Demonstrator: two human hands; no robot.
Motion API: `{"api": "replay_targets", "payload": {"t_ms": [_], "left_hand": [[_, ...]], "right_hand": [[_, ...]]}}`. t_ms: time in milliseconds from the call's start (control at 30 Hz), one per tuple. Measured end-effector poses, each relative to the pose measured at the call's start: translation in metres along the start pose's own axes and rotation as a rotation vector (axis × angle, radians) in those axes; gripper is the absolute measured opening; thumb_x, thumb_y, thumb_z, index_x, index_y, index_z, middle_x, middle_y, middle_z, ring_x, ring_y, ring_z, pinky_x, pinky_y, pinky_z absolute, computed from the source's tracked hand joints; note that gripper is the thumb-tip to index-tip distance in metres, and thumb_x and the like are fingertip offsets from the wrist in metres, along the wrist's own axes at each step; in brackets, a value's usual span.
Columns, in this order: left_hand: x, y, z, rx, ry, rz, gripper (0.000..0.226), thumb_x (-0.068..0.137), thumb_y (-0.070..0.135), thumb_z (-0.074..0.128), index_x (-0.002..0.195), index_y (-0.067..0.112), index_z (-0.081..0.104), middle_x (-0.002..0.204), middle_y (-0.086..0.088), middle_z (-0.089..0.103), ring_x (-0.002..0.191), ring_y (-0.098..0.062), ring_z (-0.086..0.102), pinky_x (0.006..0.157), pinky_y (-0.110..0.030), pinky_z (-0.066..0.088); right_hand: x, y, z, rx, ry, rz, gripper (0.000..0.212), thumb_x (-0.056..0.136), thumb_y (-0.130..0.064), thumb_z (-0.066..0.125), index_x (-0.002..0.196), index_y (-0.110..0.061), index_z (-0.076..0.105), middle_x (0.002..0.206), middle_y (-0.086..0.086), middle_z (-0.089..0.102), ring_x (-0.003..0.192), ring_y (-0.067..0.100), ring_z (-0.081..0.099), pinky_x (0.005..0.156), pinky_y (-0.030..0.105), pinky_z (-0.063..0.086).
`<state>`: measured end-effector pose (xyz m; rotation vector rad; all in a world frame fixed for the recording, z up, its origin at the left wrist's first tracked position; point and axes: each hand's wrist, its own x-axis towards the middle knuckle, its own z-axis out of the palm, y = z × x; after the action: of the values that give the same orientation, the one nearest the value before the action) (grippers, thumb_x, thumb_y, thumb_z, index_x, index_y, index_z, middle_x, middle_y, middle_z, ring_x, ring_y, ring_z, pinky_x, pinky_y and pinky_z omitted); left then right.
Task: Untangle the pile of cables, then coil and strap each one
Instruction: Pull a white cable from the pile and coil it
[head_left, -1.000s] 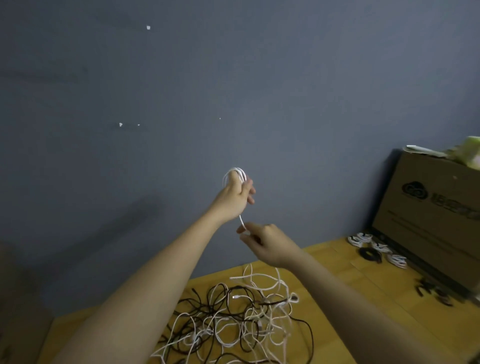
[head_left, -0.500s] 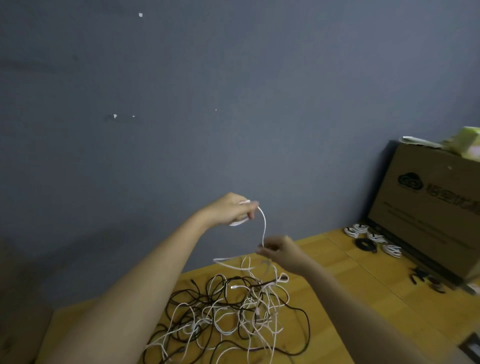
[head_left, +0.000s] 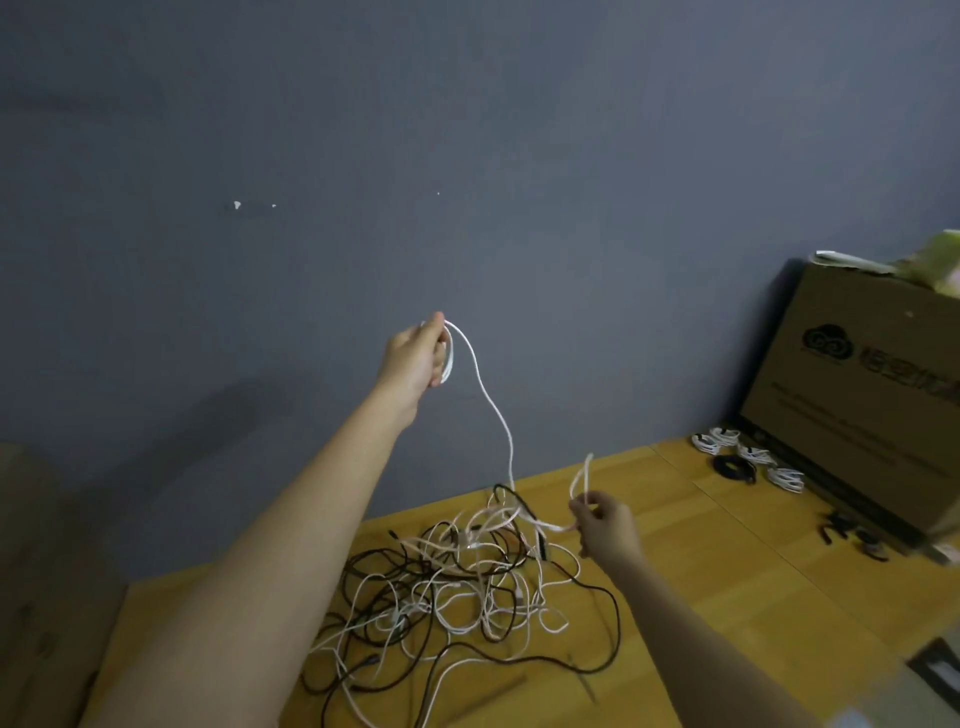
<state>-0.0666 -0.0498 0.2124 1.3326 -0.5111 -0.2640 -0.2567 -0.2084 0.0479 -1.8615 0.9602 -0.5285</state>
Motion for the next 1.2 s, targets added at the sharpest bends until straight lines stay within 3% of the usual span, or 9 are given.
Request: {"api": "replay_targets", "payload": {"t_ms": [200, 400, 533, 667, 800, 967, 1067, 1133, 1200], "left_hand": [[-0.011, -0.001, -0.003, 0.126, -0.113, 0.040, 0.035, 0.101, 0.030, 0.044, 0.068, 0.018, 0.046, 0.040, 0.014, 0.029, 0.036, -0.005, 0.024, 0.039, -0.018, 0.023], [-0.028, 0.005, 0.021, 0.235, -0.312, 0.087, 0.034, 0.101, 0.032, 0.042, 0.071, 0.018, 0.048, 0.045, 0.011, 0.030, 0.041, -0.007, 0.025, 0.041, -0.018, 0.026], [-0.030, 0.011, 0.030, 0.250, -0.352, 0.115, 0.034, 0.100, 0.034, 0.042, 0.072, 0.018, 0.049, 0.045, 0.012, 0.031, 0.041, -0.007, 0.027, 0.041, -0.016, 0.028], [-0.032, 0.016, 0.036, 0.183, -0.390, 0.096, 0.033, 0.101, 0.034, 0.042, 0.073, 0.017, 0.047, 0.044, 0.012, 0.029, 0.040, -0.008, 0.024, 0.042, -0.018, 0.026], [-0.037, 0.021, 0.039, -0.109, -0.461, -0.100, 0.034, 0.101, 0.037, 0.040, 0.073, 0.019, 0.043, 0.043, 0.010, 0.025, 0.034, -0.006, 0.020, 0.039, -0.018, 0.024], [-0.037, 0.014, 0.049, -0.292, -0.480, -0.108, 0.028, 0.104, 0.028, 0.036, 0.081, 0.015, 0.045, 0.048, 0.006, 0.047, 0.040, -0.009, 0.040, 0.047, -0.019, 0.038], [-0.033, 0.001, 0.061, -0.186, -0.360, 0.019, 0.024, 0.105, 0.016, 0.033, 0.084, 0.013, 0.046, 0.064, 0.004, 0.066, 0.050, -0.007, 0.057, 0.059, -0.020, 0.050], [-0.029, -0.010, 0.064, 0.023, -0.314, 0.110, 0.029, 0.105, 0.015, 0.030, 0.083, 0.012, 0.047, 0.079, -0.004, 0.068, 0.057, -0.007, 0.061, 0.067, -0.025, 0.055], [-0.024, -0.019, 0.063, 0.329, -0.312, 0.139, 0.031, 0.105, 0.023, 0.030, 0.089, 0.006, 0.051, 0.086, -0.007, 0.067, 0.066, -0.012, 0.063, 0.063, -0.033, 0.055]], "right_hand": [[-0.001, -0.006, 0.001, 0.251, 0.099, 0.161, 0.083, 0.087, -0.017, 0.069, 0.150, -0.018, 0.015, 0.082, 0.011, 0.061, 0.055, 0.019, 0.059, 0.046, 0.027, 0.049], [0.003, -0.044, 0.013, 0.216, 0.107, -0.099, 0.087, 0.087, -0.006, 0.066, 0.152, -0.027, 0.011, 0.107, 0.007, 0.053, 0.078, 0.018, 0.063, 0.059, 0.024, 0.054], [-0.006, -0.069, 0.017, 0.206, 0.135, -0.325, 0.069, 0.089, -0.005, 0.060, 0.145, -0.028, 0.027, 0.116, -0.003, 0.045, 0.093, 0.010, 0.054, 0.064, 0.016, 0.049], [-0.017, -0.086, 0.019, 0.205, -0.122, -0.494, 0.028, 0.095, -0.017, 0.055, 0.122, -0.026, 0.055, 0.112, -0.009, 0.060, 0.102, 0.001, 0.057, 0.083, 0.016, 0.047], [-0.016, -0.091, 0.021, 0.313, -0.062, -0.459, 0.021, 0.100, -0.013, 0.045, 0.096, -0.015, 0.065, 0.069, -0.002, 0.054, 0.065, 0.009, 0.054, 0.066, 0.024, 0.047], [-0.014, -0.094, 0.027, 0.164, -0.135, -0.461, 0.021, 0.100, -0.015, 0.047, 0.100, -0.013, 0.068, 0.061, -0.002, 0.048, 0.050, 0.003, 0.042, 0.051, 0.016, 0.034], [-0.018, -0.096, 0.030, -0.023, -0.152, -0.594, 0.022, 0.099, -0.017, 0.048, 0.104, -0.011, 0.069, 0.059, -0.008, 0.049, 0.048, -0.002, 0.045, 0.051, 0.011, 0.034], [-0.020, -0.099, 0.028, -0.114, -0.130, -0.702, 0.021, 0.099, -0.017, 0.049, 0.105, -0.011, 0.068, 0.057, -0.014, 0.046, 0.049, 0.000, 0.045, 0.051, 0.013, 0.033], [-0.021, -0.104, 0.023, -0.166, -0.129, -0.775, 0.016, 0.096, -0.015, 0.053, 0.101, -0.016, 0.068, 0.058, -0.017, 0.045, 0.050, 0.001, 0.045, 0.050, 0.013, 0.032]]}}
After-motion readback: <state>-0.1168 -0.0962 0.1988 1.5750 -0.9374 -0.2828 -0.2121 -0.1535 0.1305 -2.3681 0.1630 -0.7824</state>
